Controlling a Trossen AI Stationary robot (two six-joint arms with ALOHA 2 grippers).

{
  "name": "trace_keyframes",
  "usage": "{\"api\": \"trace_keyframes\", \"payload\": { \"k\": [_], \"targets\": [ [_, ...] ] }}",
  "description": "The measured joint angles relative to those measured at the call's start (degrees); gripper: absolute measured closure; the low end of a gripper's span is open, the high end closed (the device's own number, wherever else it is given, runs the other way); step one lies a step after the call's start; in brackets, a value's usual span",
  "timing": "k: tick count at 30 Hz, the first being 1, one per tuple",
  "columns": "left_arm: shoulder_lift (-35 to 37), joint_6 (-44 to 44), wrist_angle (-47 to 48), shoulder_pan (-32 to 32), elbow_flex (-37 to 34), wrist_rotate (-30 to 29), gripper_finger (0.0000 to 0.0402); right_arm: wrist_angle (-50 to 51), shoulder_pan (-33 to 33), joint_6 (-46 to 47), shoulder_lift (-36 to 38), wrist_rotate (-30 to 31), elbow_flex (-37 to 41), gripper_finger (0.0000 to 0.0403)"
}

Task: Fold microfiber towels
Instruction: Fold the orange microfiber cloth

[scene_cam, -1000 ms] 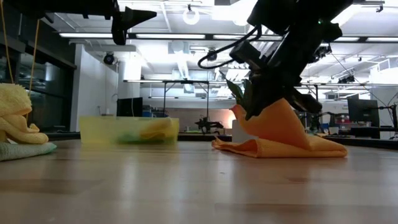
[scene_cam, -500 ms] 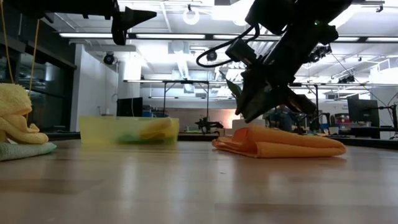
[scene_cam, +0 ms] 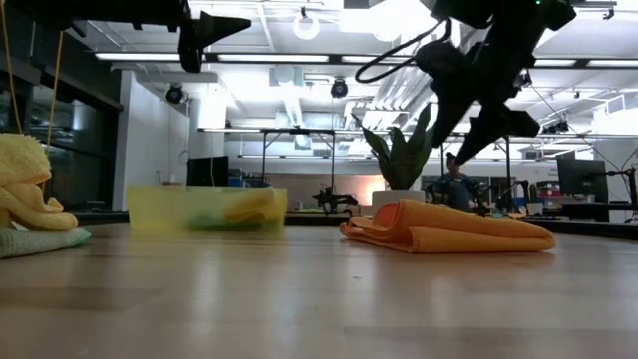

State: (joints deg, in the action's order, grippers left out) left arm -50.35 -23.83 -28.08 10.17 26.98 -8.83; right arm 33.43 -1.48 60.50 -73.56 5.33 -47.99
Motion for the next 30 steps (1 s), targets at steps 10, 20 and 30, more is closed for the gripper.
{"api": "trace_keyframes", "payload": {
  "k": [10,20,30],
  "targets": [
    [0.0,-0.2,-0.1,0.0,0.0,-1.4,0.0204,-10.1,0.3,-12.3,-11.7,-5.7,0.1,0.0380],
    [0.0,-1.5,0.0,0.0,0.0,-2.3,0.0204,-9.6,-0.8,-18.7,-22.1,-5.9,-4.9,0.0398],
    [0.0,-1.5,0.0,0.0,0.0,-2.4,0.0204,-14.2,-7.5,-26.3,-22.2,1.1,-9.0,0.0400]
  ]
}}
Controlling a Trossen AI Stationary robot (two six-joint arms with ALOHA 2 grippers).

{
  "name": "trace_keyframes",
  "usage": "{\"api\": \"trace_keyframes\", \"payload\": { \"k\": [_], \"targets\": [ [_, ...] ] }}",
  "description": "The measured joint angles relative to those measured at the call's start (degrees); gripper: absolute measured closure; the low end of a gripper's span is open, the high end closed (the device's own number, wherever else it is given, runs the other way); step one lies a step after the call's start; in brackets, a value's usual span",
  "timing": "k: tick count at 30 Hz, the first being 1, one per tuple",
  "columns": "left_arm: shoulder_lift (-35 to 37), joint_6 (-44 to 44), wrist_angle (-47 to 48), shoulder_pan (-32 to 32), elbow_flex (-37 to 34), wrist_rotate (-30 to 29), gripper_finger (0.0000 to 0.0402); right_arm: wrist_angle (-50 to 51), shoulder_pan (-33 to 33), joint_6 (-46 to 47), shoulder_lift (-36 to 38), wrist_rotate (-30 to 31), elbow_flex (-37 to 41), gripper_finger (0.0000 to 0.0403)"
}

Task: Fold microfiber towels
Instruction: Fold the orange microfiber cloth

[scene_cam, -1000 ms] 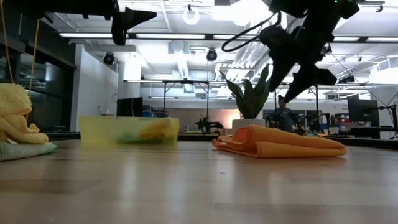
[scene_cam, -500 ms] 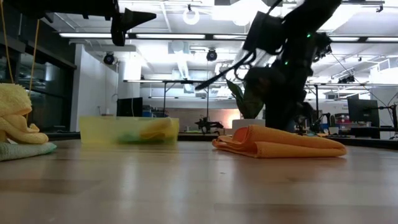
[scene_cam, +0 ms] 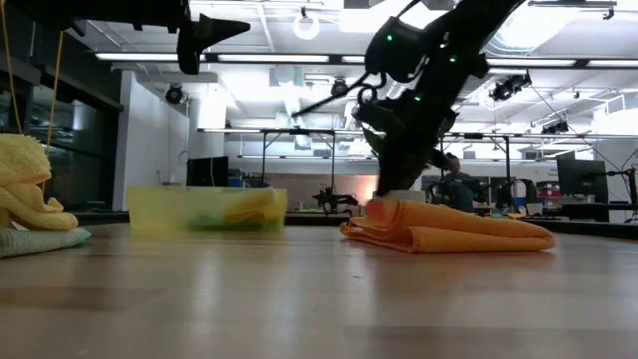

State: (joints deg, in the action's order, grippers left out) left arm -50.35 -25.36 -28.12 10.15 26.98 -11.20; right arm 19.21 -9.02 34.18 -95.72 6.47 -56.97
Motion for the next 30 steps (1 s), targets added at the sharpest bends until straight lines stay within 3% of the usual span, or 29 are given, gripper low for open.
{"api": "trace_keyframes", "payload": {
  "k": [7,17,22,30],
  "targets": [
    [0.0,0.0,0.0,0.0,0.0,0.0,0.0204,-8.2,-3.3,-4.7,0.5,-2.1,-1.3,0.0400],
    [0.0,0.6,0.1,0.0,0.0,0.0,0.0204,19.2,-2.9,-10.4,3.6,-15.3,-0.7,0.0403],
    [0.0,0.8,0.3,0.0,0.0,0.0,0.0204,14.8,-3.5,-7.2,3.3,-12.1,4.3,0.0403],
    [0.0,0.5,0.3,0.0,0.0,-0.4,0.0204,8.8,-6.2,-6.0,1.5,-7.5,5.3,0.0403]
  ]
}}
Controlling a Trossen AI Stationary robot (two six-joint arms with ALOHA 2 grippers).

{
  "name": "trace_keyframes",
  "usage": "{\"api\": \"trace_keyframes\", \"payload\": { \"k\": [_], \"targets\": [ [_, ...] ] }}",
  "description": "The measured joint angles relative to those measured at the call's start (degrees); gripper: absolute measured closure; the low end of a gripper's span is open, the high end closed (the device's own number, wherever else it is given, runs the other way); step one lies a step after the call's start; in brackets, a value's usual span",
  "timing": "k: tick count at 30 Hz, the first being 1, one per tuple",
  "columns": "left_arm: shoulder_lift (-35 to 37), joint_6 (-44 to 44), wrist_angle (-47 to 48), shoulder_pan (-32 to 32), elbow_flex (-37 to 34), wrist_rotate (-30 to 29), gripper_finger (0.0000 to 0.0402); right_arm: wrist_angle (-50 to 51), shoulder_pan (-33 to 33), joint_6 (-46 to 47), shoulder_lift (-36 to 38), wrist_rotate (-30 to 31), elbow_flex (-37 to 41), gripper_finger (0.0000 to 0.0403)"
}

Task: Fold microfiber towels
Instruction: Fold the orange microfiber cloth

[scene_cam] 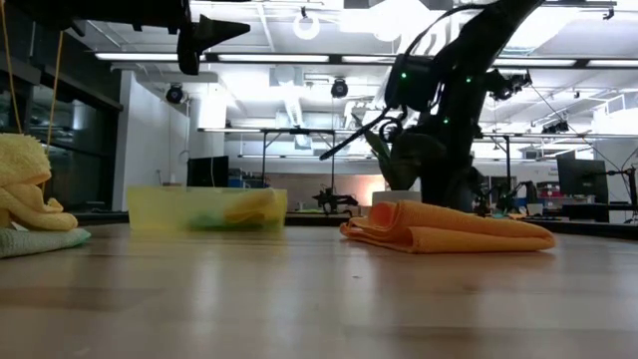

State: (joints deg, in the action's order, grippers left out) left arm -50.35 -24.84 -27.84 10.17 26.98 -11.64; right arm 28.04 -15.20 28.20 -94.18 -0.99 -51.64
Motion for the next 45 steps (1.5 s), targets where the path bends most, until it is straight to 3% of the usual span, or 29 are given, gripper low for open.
{"api": "trace_keyframes", "payload": {
  "k": [5,11,18,29,35,41,45],
  "targets": [
    [0.0,0.0,0.0,0.0,0.0,-0.1,0.0204,-6.1,-1.8,0.3,-0.2,2.5,0.0,0.0403],
    [0.0,0.0,0.0,0.0,0.0,-0.4,0.0204,-11.8,-3.6,2.8,-1.1,2.5,0.0,0.0403],
    [0.0,0.0,0.2,0.0,0.0,-1.0,0.0204,-25.5,-3.1,5.2,-3.3,0.5,0.0,0.0403],
    [0.0,0.0,1.3,0.0,0.0,-1.2,0.0204,-26.3,-2.8,3.4,-3.4,-16.2,0.0,0.0403],
    [0.0,-0.1,1.2,0.0,0.0,-1.2,0.0204,-17.0,-2.0,4.3,-2.8,-18.5,0.0,0.0403],
    [0.0,-0.5,1.8,0.0,0.0,-1.2,0.0204,0.1,1.9,1.5,-2.8,-12.3,0.0,0.0403],
    [0.0,-0.5,2.3,0.0,0.0,-1.5,0.0204,3.3,3.0,1.8,-2.2,-7.3,0.0,0.0403]
  ]
}}
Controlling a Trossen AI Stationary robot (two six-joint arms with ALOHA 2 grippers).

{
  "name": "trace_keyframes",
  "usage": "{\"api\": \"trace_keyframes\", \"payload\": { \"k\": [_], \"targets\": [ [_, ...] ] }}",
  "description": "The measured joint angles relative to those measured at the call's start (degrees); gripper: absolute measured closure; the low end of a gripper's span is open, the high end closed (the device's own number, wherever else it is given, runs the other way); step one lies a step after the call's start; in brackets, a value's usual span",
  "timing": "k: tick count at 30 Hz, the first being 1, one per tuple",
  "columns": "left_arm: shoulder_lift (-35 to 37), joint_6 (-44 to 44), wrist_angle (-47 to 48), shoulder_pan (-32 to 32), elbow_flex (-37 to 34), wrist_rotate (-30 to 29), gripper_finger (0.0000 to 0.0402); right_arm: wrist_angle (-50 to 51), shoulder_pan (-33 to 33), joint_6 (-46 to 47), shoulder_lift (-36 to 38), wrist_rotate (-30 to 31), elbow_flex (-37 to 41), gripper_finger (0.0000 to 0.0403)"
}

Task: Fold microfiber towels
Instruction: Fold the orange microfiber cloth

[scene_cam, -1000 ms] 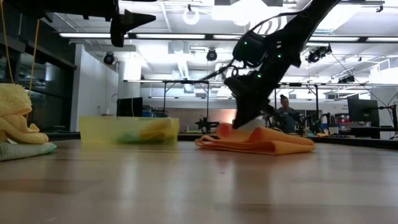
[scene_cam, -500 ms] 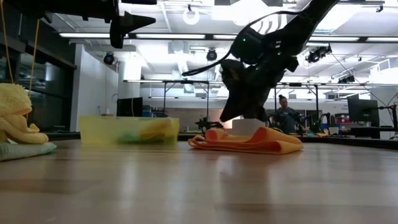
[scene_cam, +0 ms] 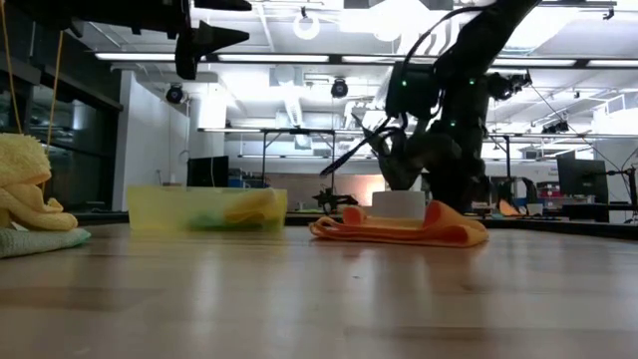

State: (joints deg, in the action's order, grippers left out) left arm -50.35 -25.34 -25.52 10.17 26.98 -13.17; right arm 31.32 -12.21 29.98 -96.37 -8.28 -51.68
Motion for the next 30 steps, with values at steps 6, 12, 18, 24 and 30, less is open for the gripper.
{"api": "trace_keyframes", "payload": {
  "k": [6,12,18,24,30],
  "targets": [
    [0.0,-1.6,0.1,-0.1,0.0,-0.1,0.0204,7.7,1.4,2.7,0.4,2.6,0.0,0.0403],
    [-0.2,-1.7,2.5,-0.1,0.0,-0.1,0.0204,8.8,7.7,12.7,0.4,2.7,0.0,0.0403],
    [-3.6,-4.7,9.9,-0.1,0.0,0.4,0.0204,-2.7,15.5,29.3,0.4,2.2,0.0,0.0403],
    [-10.3,-8.6,10.9,-0.6,0.0,5.3,0.0204,-12.9,19.1,37.6,0.4,4.0,0.0,0.0403],
    [-18.8,-4.4,10.8,-2.9,3.5,5.8,0.0204,-4.0,19.4,35.7,5.5,10.0,-2.0,0.0403]
  ]
}}
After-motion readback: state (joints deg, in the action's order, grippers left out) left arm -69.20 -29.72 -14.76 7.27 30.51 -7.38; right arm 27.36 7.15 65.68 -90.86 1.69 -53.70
